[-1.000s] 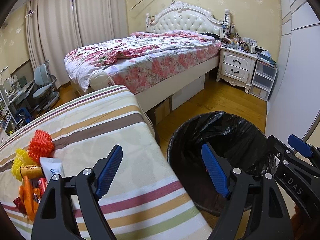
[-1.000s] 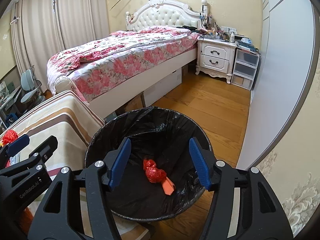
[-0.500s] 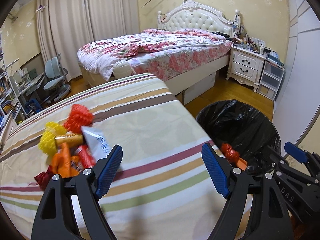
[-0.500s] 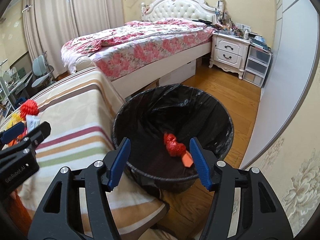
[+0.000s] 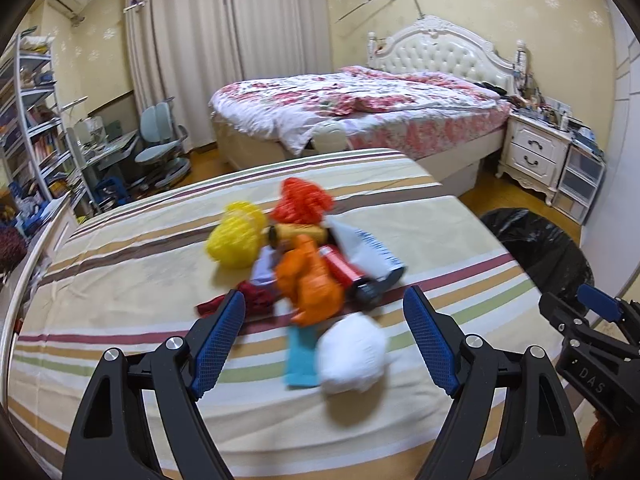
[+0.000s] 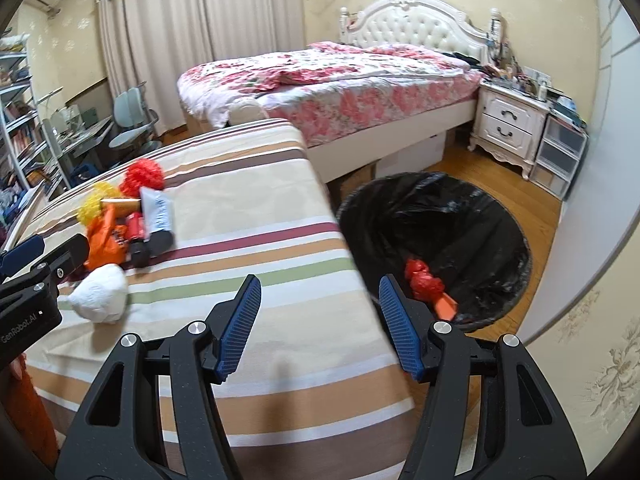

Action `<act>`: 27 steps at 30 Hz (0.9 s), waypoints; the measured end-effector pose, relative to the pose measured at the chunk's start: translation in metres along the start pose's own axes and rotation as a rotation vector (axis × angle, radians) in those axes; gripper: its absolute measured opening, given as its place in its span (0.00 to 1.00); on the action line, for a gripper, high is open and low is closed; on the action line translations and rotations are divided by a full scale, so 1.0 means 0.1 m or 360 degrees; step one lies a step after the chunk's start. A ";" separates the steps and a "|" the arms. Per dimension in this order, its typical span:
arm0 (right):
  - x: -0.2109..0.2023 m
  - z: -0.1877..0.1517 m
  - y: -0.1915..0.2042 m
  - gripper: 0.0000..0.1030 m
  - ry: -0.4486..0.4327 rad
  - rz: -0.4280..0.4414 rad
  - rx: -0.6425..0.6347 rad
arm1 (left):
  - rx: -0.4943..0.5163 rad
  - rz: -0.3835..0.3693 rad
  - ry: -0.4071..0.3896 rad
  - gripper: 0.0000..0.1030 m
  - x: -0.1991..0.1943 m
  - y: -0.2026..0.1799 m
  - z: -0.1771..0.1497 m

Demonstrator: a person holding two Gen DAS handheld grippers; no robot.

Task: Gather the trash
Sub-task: 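Move both open tools back over the items on the bedspread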

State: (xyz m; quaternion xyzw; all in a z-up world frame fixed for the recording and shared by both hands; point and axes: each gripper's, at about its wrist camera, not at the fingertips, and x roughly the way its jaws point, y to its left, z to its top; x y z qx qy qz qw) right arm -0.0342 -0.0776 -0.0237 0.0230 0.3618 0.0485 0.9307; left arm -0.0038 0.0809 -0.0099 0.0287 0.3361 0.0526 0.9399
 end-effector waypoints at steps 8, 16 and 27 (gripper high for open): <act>-0.03 0.03 0.59 0.59 0.0003 0.0117 -0.0147 | -0.0103 0.0124 0.0024 0.77 -0.07 0.60 -0.21; -0.05 0.04 1.07 0.59 0.0004 0.0212 -0.0283 | -0.0191 0.0233 0.0059 0.77 -0.05 1.04 -0.36; 0.11 -0.02 1.54 0.60 0.0094 0.0326 -0.0384 | -0.0274 0.0286 0.0104 0.77 -0.02 1.37 -0.49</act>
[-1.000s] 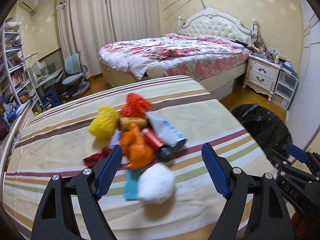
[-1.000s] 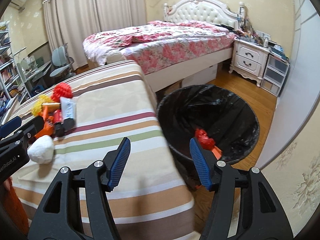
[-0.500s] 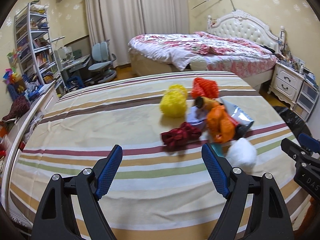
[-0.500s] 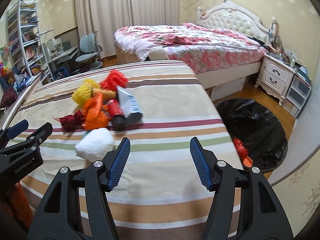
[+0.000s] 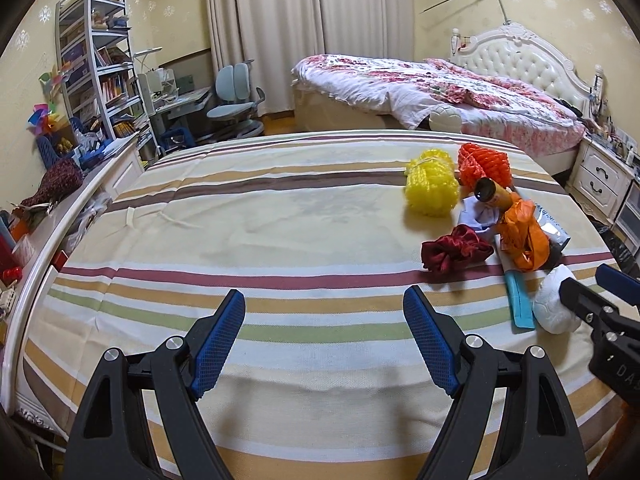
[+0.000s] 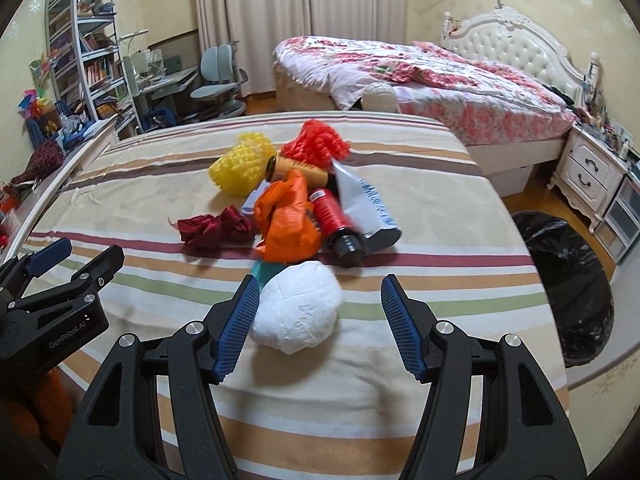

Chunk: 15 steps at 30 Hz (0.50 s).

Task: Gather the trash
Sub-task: 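Close the right tool on the white tissue ball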

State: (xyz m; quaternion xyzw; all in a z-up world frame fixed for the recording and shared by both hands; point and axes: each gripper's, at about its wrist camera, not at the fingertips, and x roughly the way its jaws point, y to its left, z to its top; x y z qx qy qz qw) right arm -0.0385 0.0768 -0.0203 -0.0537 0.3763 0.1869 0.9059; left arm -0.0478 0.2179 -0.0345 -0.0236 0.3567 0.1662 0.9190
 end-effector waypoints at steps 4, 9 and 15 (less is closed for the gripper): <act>0.05 -0.04 0.00 0.60 0.0035 0.0025 -0.0003 | 0.0005 -0.0021 0.0007 0.77 0.02 0.00 -0.01; 0.03 -0.07 -0.02 0.41 0.0058 0.0096 0.0004 | 0.0027 -0.0047 0.0009 0.77 0.04 -0.10 0.01; -0.08 -0.09 -0.05 0.39 0.0011 0.0030 -0.0038 | 0.0053 -0.0081 0.0014 0.77 0.07 -0.23 0.04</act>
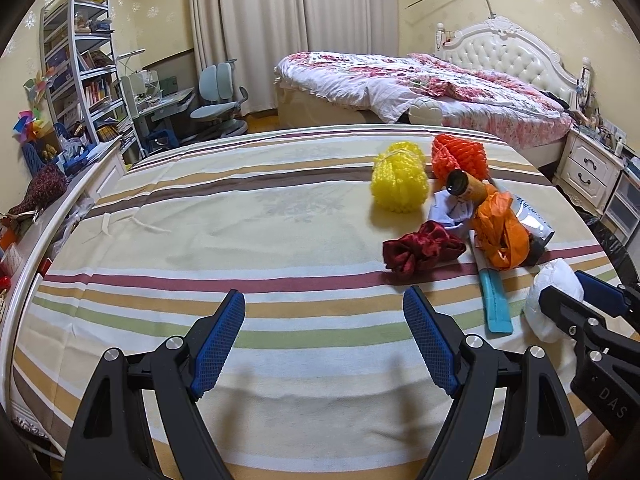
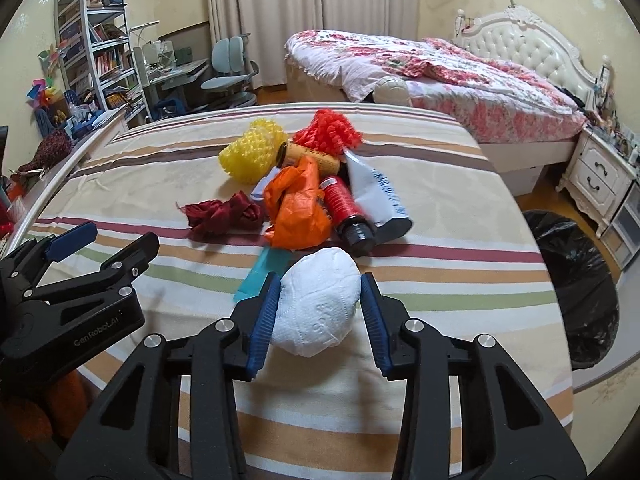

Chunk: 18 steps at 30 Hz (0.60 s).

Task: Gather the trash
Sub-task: 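Close the right tool on the white tissue ball, then close the left tool on the dark red ribbon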

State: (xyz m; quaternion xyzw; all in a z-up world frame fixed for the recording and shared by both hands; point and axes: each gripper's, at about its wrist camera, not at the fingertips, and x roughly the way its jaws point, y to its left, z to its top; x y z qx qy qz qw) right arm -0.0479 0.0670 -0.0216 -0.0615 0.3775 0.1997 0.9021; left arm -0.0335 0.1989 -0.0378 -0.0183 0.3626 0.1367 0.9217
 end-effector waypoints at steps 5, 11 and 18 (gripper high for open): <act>-0.04 0.01 -0.27 0.39 -0.0043 -0.0117 0.0045 | 0.0022 -0.0032 0.0005 0.77 0.06 -0.13 0.05; 0.05 0.02 -0.63 0.39 -0.0021 -0.0183 0.0149 | 0.0065 -0.0041 0.0020 0.77 0.19 -0.28 0.15; 0.12 0.05 -0.78 0.41 -0.0010 -0.0152 0.0200 | 0.0079 -0.0093 0.0093 0.67 0.38 -0.36 0.26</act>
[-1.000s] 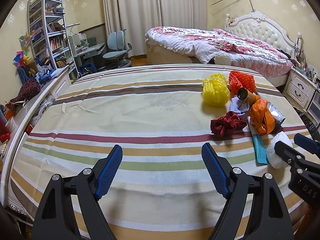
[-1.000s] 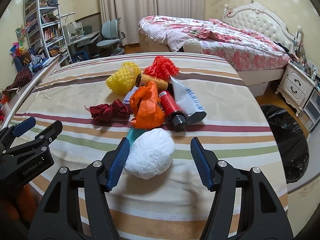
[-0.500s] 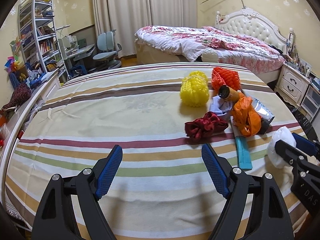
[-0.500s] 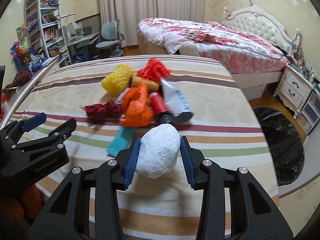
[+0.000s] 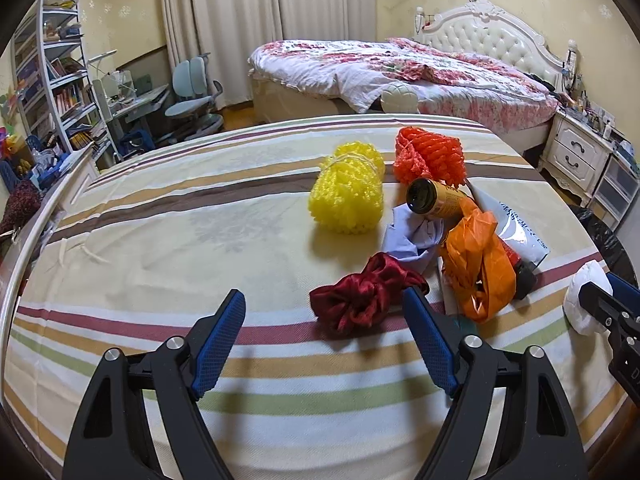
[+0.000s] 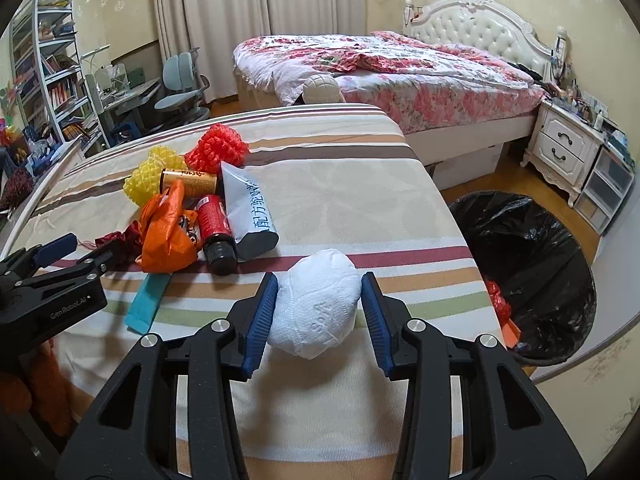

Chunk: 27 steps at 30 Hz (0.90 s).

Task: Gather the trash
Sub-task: 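Close the left tool on the dark red ribbon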

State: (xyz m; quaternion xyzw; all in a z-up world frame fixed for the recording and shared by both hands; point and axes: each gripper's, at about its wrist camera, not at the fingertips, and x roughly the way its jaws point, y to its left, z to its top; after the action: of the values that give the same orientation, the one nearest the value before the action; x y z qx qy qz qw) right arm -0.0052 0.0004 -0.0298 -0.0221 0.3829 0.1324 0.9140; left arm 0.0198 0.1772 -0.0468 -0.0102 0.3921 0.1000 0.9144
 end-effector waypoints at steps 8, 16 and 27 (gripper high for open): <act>0.03 0.01 -0.06 0.48 0.0006 0.0038 0.0052 | 0.0058 -0.0080 0.0047 0.36 0.05 -0.05 -0.03; 0.00 -0.01 -0.11 0.50 0.0002 0.0043 0.0083 | 0.0008 -0.0102 0.0016 0.31 -0.05 0.02 -0.05; -0.09 -0.07 -0.06 0.38 -0.0001 0.0049 0.0046 | -0.0079 -0.0103 -0.0030 0.31 -0.24 0.09 -0.11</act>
State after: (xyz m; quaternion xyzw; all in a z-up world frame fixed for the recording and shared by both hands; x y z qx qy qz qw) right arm -0.0145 -0.0085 -0.0292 -0.0030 0.3848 0.1409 0.9122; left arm -0.0061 0.1807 -0.0369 -0.0447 0.3802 0.0801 0.9204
